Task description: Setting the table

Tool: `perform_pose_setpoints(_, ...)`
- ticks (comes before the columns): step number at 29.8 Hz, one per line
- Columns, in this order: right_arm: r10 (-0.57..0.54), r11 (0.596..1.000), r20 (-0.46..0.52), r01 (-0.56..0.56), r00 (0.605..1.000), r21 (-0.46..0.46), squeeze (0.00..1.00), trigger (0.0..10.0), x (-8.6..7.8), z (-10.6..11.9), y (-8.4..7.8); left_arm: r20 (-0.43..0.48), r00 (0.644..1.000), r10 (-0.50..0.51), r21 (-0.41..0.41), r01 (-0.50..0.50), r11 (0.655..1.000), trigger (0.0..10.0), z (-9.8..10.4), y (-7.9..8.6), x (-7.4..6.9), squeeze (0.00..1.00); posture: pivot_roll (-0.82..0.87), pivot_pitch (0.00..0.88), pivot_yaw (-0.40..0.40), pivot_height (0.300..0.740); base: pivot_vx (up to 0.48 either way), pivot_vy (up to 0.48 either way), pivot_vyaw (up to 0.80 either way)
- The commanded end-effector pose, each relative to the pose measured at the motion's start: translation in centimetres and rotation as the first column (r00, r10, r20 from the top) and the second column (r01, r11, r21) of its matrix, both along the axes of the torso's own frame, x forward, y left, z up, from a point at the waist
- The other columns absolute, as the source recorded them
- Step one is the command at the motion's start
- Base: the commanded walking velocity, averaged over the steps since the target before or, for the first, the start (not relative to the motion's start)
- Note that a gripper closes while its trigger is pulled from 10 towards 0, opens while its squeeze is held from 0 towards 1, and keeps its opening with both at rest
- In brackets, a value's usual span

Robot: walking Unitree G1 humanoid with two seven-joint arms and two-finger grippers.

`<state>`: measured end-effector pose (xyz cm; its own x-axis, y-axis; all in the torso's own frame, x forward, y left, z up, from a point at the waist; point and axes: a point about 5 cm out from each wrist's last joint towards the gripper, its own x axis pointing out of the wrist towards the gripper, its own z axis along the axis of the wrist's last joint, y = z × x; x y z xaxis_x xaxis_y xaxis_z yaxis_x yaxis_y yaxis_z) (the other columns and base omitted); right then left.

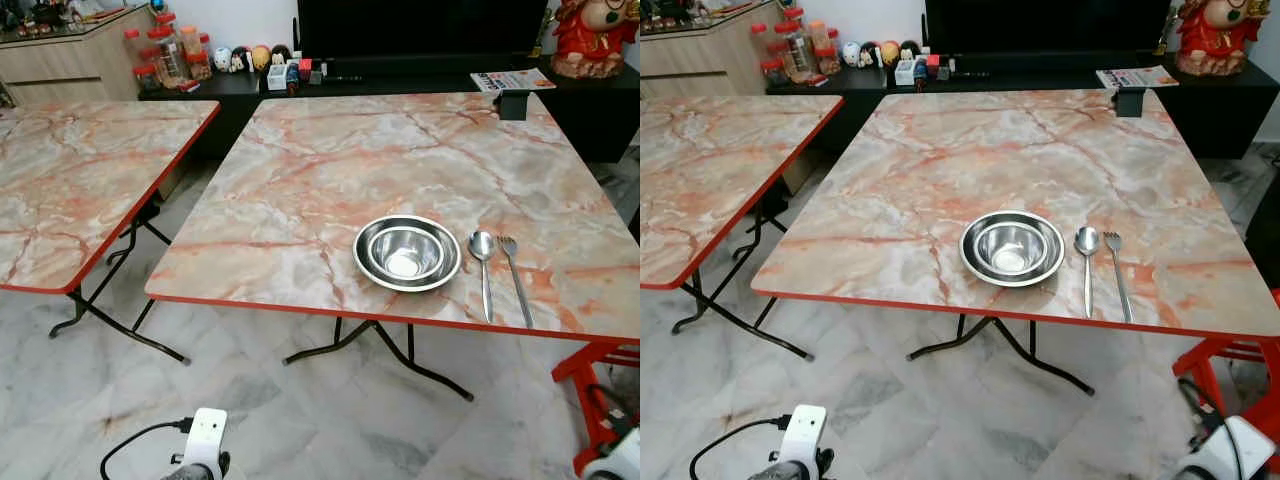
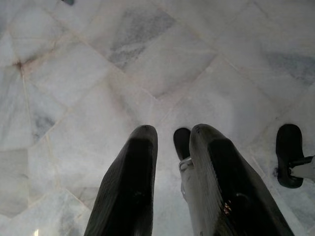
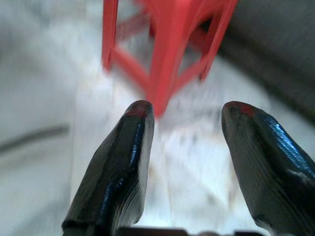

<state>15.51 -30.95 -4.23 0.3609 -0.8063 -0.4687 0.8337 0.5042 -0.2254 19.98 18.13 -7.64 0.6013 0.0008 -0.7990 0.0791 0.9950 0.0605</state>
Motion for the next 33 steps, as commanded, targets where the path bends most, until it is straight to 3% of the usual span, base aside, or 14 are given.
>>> perform_pose_setpoints(1, 0.059, 0.988, -0.07, -0.048, 0.996, 0.147, 0.0, 10.0, -0.1, -1.6, 1.6, -0.014, 1.0, 0.016, 0.005, -0.016, 1.0, 10.0, -0.2, 0.3, -0.4, 0.0, -0.1, 0.0, 0.057, 0.74, 0.0, 0.0, 0.0)
perform_pose_setpoints(6, 0.092, 0.979, -0.116, -0.068, 0.989, 0.191, 0.0, 10.0, -0.4, -2.3, 2.2, -0.016, 1.0, 0.018, 0.004, -0.018, 1.0, 10.0, -0.2, 0.2, -0.5, 0.0, -0.1, 0.0, 0.056, 0.74, 0.0, 0.0, 0.0)
perform_pose_setpoints(7, 0.376, 0.898, -0.162, -0.315, 0.912, 0.308, 0.0, 10.0, 0.6, -3.3, 4.9, -0.025, 1.0, 0.007, 0.004, -0.007, 1.0, 10.0, -0.3, 0.1, -0.5, 0.0, -0.09, 0.0, 0.05, 0.74, 0.0, 0.0, 0.0)
perform_pose_setpoints(8, 0.376, 0.898, -0.162, -0.315, 0.912, 0.308, 0.0, 10.0, 0.6, -3.3, 4.9, -0.025, 1.0, 0.007, 0.004, -0.007, 1.0, 10.0, -0.3, 0.1, -0.5, 0.0, -0.09, 0.0, 0.05, 0.74, 0.0, 0.0, 0.0)
perform_pose_setpoints(9, 0.617, 0.755, -0.177, -0.512, 0.767, 0.411, 0.0, 10.0, 1.1, -4.1, 7.7, -0.033, 0.999, -0.004, 0.004, 0.004, 1.0, 10.0, -0.4, -0.1, -0.6, 0.0, -0.09, 0.0, 0.05, 0.74, 0.0, 0.0, 0.0)
perform_pose_setpoints(10, 0.666, 0.715, -0.171, -0.556, 0.726, 0.424, 0.0, 10.0, 1.3, -4.2, 8.5, -0.033, 0.999, -0.002, 0.003, 0.002, 1.0, 10.0, -0.4, -0.2, -0.6, 0.0, -0.1, 0.0, 0.049, 0.74, 0.0, 0.0, 0.0)
perform_pose_setpoints(11, 0.74, 0.641, -0.143, -0.626, 0.657, 0.444, 0.0, 10.0, 1.7, -4.3, 9.7, -0.033, 0.999, 0.003, 0.003, -0.003, 1.0, 10.0, -0.4, -0.1, -0.7, 0.0, -0.09, 0.0, 0.048, 0.74, 0.0, 0.0, 0.0)
perform_pose_setpoints(12, 0.74, 0.641, -0.143, -0.626, 0.657, 0.444, 0.0, 10.0, 1.7, -4.3, 9.7, -0.033, 0.999, 0.003, 0.003, -0.003, 1.0, 10.0, -0.4, -0.1, -0.7, 0.0, -0.09, 0.0, 0.048, 0.74, 0.0, 0.0, 0.0)
perform_pose_setpoints(13, 0.781, 0.589, -0.104, -0.672, 0.616, 0.449, 0.0, 10.0, 2.2, -4.2, 10.7, -0.031, 0.999, 0.013, 0.001, -0.013, 1.0, 10.0, -0.4, -0.1, -0.7, 0.0, -0.09, 0.0, 0.042, 0.74, 0.0, 0.0, 0.0)
perform_pose_setpoints(17, 0.803, 0.556, -0.08, -0.694, 0.591, 0.458, 0.0, 10.0, 2.4, -4.2, 11.5, -0.027, 0.999, 0.025, -0.003, -0.025, 1.0, 10.0, -0.4, -0.2, -0.7, 0.0, -0.07, 0.0, 0.023, 0.74, 0.0, 0.0, 0.0)
perform_pose_setpoints(20, 0.845, 0.484, -0.035, -0.736, 0.534, 0.473, 0.0, 10.0, 2.8, -4.2, 12.7, -0.02, 0.999, 0.041, -0.011, -0.041, 0.999, 10.0, -0.4, -0.5, -0.5, 0.0, -0.06, 0.0, 0.003, 0.74, 0.0, 0.0, 0.0)
perform_pose_setpoints(25, 0.834, 0.502, -0.041, -0.726, 0.55, 0.47, 0.0, 10.0, 2.9, -4.2, 13.0, -0.02, 0.999, 0.038, -0.01, -0.039, 0.999, 10.0, -0.3, -0.6, -0.4, 0.0, -0.07, 0.0, 0.002, 0.74, 0.0, 0.0, 0.0)
perform_pose_setpoints(28, 0.801, 0.536, -0.033, -0.693, 0.597, 0.482, 0.0, 10.0, 2.9, -4.2, 13.2, -0.028, 0.999, 0.036, -0.014, -0.037, 0.999, 10.0, -0.4, -0.6, -0.5, 0.0, -0.08, 0.0, 0.011, 0.74, 0.0, 0.0, 0.0)
perform_pose_setpoints(33, 0.789, 0.542, -0.014, -0.685, 0.614, 0.486, 0.0, 10.0, 3.0, -4.2, 13.3, -0.031, 0.999, 0.035, -0.014, -0.036, 0.999, 10.0, -0.4, -0.7, -0.6, 0.0, -0.08, 0.0, 0.007, 0.74, 0.0, 0.354, 0.0)
